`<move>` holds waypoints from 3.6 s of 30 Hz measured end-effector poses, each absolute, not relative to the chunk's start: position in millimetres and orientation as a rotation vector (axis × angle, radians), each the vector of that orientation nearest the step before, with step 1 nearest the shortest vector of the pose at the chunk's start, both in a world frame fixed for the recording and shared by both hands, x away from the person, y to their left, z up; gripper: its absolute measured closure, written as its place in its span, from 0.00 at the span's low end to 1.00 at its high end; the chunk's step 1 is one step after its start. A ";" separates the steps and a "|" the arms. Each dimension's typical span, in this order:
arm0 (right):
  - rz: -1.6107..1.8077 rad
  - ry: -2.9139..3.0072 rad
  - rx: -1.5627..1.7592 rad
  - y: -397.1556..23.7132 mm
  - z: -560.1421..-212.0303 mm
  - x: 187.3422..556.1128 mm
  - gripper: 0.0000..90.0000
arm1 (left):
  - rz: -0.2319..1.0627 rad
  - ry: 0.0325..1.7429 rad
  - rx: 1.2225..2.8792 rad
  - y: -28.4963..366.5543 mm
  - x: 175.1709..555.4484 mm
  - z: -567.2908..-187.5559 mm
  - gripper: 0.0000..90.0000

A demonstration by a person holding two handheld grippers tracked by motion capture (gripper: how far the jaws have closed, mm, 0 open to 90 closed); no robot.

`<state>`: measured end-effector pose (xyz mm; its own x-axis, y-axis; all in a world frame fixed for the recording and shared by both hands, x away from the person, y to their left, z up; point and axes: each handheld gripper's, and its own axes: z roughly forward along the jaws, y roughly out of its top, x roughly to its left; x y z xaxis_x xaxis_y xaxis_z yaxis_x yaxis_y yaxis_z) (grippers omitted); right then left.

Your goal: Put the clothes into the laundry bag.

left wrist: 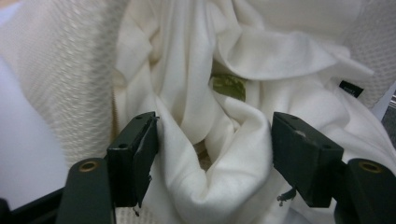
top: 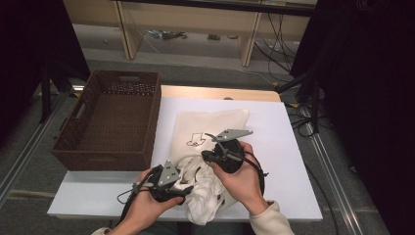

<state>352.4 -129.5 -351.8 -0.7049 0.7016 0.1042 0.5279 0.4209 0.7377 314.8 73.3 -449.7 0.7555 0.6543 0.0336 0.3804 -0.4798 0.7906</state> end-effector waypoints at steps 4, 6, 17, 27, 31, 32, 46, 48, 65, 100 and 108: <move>1.151 2.460 1.073 -129.5 -352.2 352.3 1.00 | 0.436 0.798 2.145 73.0 321.0 -458.5 0.39; 1.154 2.449 1.123 -127.5 -352.6 349.9 1.00 | 0.455 0.793 2.156 72.7 322.5 -463.3 0.40; 1.153 2.469 1.055 -126.9 -353.2 351.7 1.00 | 0.463 0.758 2.210 66.6 327.9 -463.2 0.80; 1.143 2.471 1.057 -126.0 -352.7 350.3 1.00 | 0.442 0.804 2.067 66.3 323.9 -439.3 0.89; 1.139 2.468 1.111 -123.4 -351.9 346.3 1.00 | 0.474 0.774 2.036 61.9 328.5 -425.3 0.90; 1.144 2.471 1.101 -122.6 -352.4 346.2 1.00 | 0.475 0.786 2.024 59.3 330.0 -424.3 0.90; 1.151 2.464 1.044 -128.3 -354.4 352.9 1.00 | 0.536 0.807 2.027 42.7 363.4 -441.6 0.86; 1.151 2.463 1.111 -128.0 -353.2 351.0 1.00 | 0.523 0.804 2.038 44.2 361.4 -439.7 0.80; 1.148 2.469 1.102 -128.7 -352.0 349.8 1.00 | 0.516 0.723 2.062 80.3 311.5 -431.9 0.33; 1.137 2.476 1.048 -128.1 -353.7 352.2 1.00 | 0.523 0.794 2.162 64.8 332.3 -467.0 0.60; 1.132 2.471 1.031 -126.6 -353.7 351.4 1.00 | 0.411 0.822 2.056 57.7 334.3 -450.5 0.92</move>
